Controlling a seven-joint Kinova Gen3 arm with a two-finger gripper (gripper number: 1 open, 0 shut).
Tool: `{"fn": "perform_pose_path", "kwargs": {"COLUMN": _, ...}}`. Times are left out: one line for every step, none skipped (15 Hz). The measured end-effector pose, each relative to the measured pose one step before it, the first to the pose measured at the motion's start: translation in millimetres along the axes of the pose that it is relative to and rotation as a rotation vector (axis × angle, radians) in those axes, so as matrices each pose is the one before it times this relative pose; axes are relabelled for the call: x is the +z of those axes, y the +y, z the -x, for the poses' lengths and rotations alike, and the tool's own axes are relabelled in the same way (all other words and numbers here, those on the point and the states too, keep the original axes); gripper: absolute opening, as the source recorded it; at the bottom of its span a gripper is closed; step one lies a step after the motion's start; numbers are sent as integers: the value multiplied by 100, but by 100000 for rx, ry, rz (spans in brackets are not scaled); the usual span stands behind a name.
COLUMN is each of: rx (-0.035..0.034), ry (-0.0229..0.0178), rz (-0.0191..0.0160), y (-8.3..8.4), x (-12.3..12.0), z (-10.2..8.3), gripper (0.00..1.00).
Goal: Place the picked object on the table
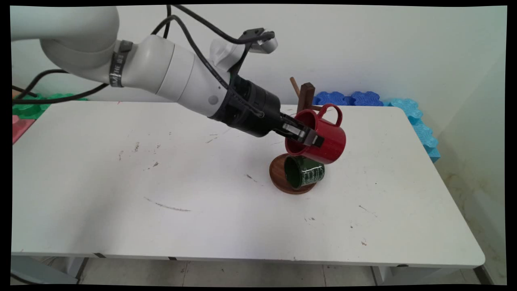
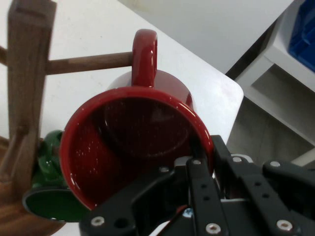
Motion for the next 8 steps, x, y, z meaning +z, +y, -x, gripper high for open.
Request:
{"fn": "perform_pose_path", "kwargs": {"rx": 636, "ry": -231, "rz": 292, "y": 141, "x": -86, "z": 41, "gripper": 0}}
{"fn": "perform_pose_path", "kwargs": {"rx": 811, "ry": -317, "rz": 262, "y": 120, "x": -114, "z": 57, "gripper": 0}}
{"fn": "perform_pose_path", "kwargs": {"rx": 636, "ry": -258, "rz": 174, "y": 76, "x": -86, "z": 48, "gripper": 0}}
{"fn": "perform_pose_path", "kwargs": {"rx": 1353, "ry": -553, "rz": 220, "y": 102, "x": -177, "z": 97, "gripper": 0}}
{"fn": "perform_pose_path", "kwargs": {"rx": 1326, "ry": -515, "rz": 120, "y": 56, "x": -192, "z": 89, "gripper": 0}}
{"fn": "perform_pose_path", "kwargs": {"rx": 1417, "ry": -584, "rz": 100, "y": 37, "x": -223, "z": 104, "gripper": 0}}
{"fn": "perform_pose_path", "kwargs": {"rx": 1220, "ry": -545, "rz": 67, "y": 23, "x": -210, "z": 106, "gripper": 0}}
{"fn": "perform_pose_path", "kwargs": {"rx": 1395, "ry": -678, "rz": 16, "y": 2, "x": -272, "z": 150, "gripper": 0}}
